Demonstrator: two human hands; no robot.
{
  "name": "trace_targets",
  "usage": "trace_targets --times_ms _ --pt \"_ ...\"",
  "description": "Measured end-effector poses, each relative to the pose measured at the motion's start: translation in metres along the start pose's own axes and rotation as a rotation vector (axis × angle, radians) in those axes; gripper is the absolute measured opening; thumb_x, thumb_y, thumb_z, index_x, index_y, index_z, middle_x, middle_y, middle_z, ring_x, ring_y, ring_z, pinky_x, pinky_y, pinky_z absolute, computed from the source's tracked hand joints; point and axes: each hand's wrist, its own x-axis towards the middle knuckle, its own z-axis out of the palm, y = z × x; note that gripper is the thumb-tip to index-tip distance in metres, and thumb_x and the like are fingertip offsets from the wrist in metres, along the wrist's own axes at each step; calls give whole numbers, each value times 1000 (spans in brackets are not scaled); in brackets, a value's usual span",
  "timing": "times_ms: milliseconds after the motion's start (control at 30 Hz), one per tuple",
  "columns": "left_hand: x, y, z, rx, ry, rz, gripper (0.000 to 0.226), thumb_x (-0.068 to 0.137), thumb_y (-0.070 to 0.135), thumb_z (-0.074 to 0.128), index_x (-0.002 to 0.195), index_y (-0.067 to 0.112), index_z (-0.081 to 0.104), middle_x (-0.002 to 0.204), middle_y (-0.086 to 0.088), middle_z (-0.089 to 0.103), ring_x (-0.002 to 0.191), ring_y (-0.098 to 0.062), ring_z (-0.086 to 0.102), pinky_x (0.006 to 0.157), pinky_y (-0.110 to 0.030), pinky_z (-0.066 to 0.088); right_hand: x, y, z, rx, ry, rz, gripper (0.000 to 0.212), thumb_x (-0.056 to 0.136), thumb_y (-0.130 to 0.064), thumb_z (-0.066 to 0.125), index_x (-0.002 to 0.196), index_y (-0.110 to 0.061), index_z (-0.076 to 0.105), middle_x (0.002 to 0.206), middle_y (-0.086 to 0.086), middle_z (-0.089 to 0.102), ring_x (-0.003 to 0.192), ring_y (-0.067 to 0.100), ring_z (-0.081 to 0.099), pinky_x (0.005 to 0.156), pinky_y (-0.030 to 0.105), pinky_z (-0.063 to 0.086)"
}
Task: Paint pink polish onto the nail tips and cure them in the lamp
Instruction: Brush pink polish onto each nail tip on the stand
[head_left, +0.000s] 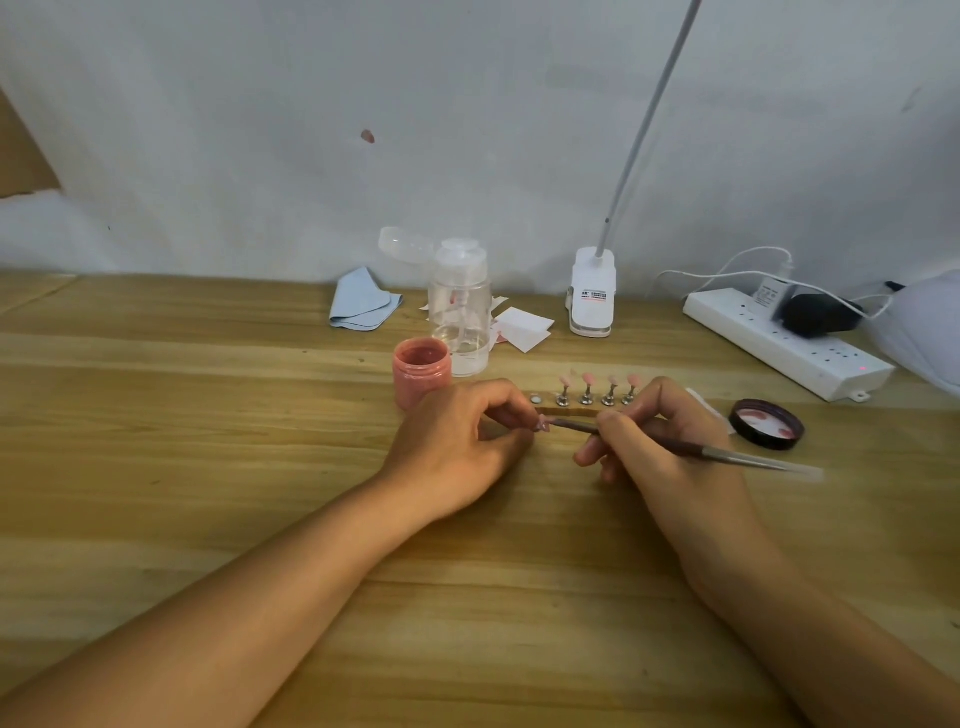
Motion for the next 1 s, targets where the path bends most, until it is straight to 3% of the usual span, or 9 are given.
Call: trace_targets --times_ms 700,900,1000 --pt "0 2 0 -22 5 16 16 85 9 72 86 24 74 84 14 71 52 18 49 50 -4 29 -1 -4 0 -30 13 24 14 89 -3 57 84 7 48 64 8 71 52 12 55 51 19 46" --pt "0 3 -1 -54 3 2 17 86 7 71 86 24 73 83 15 70 53 17 50 53 -3 32 -1 -4 -2 143 80 -15 16 91 -7 60 91 7 52 61 8 69 50 7 56 48 16 45" --pt "0 3 -1 -51 2 -3 17 87 7 70 88 24 74 86 14 71 55 17 50 54 -4 32 -2 -6 0 168 49 -47 15 88 -15 64 91 -1 58 71 8 73 58 5 61 57 17 51"
